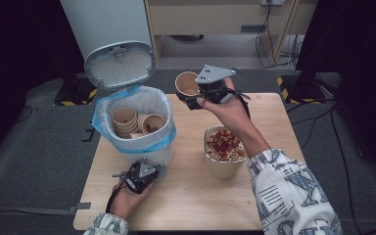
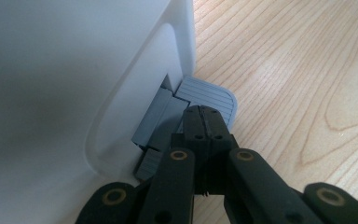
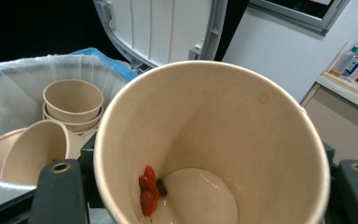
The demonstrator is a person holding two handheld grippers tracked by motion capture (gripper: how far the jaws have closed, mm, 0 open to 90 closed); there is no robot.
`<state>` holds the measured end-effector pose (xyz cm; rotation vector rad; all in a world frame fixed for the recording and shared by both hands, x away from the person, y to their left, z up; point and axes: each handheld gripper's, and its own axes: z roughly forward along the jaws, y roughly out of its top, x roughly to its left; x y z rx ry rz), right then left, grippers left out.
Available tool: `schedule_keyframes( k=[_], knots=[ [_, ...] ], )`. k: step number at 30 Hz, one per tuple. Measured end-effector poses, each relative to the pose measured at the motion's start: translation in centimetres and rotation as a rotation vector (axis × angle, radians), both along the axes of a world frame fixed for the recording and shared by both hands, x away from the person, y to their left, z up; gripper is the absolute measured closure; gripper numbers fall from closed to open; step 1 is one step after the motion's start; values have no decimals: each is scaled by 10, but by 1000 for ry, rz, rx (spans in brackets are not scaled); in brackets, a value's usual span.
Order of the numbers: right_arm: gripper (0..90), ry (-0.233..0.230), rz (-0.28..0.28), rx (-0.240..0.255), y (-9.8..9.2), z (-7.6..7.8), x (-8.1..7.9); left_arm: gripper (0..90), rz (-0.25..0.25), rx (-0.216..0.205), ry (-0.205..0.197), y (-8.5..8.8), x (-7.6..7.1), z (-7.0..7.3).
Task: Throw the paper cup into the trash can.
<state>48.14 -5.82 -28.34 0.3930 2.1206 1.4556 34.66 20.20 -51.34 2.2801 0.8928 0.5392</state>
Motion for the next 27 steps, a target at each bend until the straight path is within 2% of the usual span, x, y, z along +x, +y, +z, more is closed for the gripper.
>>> schedule_keyframes(
  k=[10,12,27],
  knots=[
    [286,30,17,39,10,7,1,897,2,0,0,0,0,0],
    [285,28,21,28,12,10,0,897,2,1,-1,0,0,0],
    [283,54,50,59,31,15,-3,898,0,0,0,0,0,0]
  ],
)
